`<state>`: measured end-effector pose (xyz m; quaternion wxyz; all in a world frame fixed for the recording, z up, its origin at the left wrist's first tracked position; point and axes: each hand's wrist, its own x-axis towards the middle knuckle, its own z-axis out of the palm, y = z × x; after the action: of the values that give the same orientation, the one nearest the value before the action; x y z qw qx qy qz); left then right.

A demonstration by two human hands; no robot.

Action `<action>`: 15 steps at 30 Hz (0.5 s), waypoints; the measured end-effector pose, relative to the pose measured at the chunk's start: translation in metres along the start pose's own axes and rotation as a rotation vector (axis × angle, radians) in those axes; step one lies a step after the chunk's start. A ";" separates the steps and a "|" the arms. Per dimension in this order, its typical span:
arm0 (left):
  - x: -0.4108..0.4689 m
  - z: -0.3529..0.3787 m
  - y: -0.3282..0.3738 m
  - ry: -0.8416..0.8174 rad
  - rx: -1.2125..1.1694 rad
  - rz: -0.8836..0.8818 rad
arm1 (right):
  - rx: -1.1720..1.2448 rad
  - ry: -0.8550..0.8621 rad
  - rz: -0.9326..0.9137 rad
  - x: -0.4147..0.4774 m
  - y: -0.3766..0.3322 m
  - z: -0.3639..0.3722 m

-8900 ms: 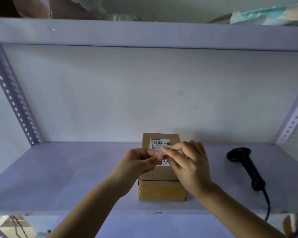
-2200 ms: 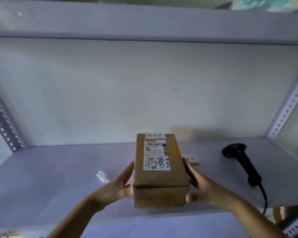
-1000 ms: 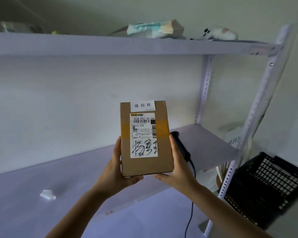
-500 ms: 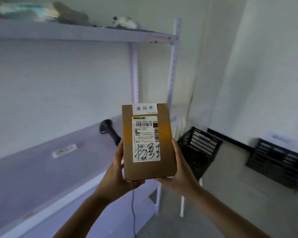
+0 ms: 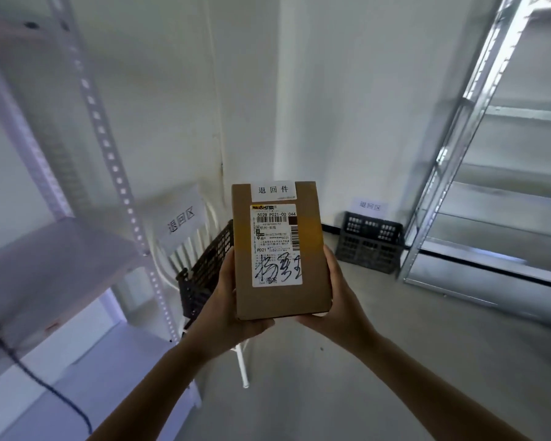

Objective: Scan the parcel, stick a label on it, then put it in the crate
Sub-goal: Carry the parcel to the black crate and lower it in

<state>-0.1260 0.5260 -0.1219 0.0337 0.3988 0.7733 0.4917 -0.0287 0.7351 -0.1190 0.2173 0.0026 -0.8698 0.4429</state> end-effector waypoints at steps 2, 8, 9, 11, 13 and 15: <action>0.029 0.015 -0.007 -0.026 -0.003 0.007 | -0.023 0.016 0.003 0.014 0.020 -0.014; 0.123 0.050 -0.044 -0.037 0.001 -0.010 | -0.052 0.008 -0.043 0.083 0.085 -0.042; 0.140 0.054 -0.055 -0.029 0.004 -0.011 | -0.058 -0.004 -0.049 0.100 0.097 -0.045; 0.174 0.058 -0.075 -0.021 -0.012 -0.036 | -0.053 -0.030 -0.053 0.138 0.122 -0.050; 0.205 0.060 -0.094 0.010 -0.026 -0.080 | -0.046 -0.066 -0.053 0.179 0.142 -0.053; 0.230 0.060 -0.109 0.062 -0.024 -0.126 | -0.037 -0.125 -0.074 0.218 0.155 -0.053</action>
<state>-0.3190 0.6979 -0.1601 0.0456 0.3333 0.7916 0.5101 -0.2372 0.9115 -0.1283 0.1789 0.0583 -0.8889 0.4176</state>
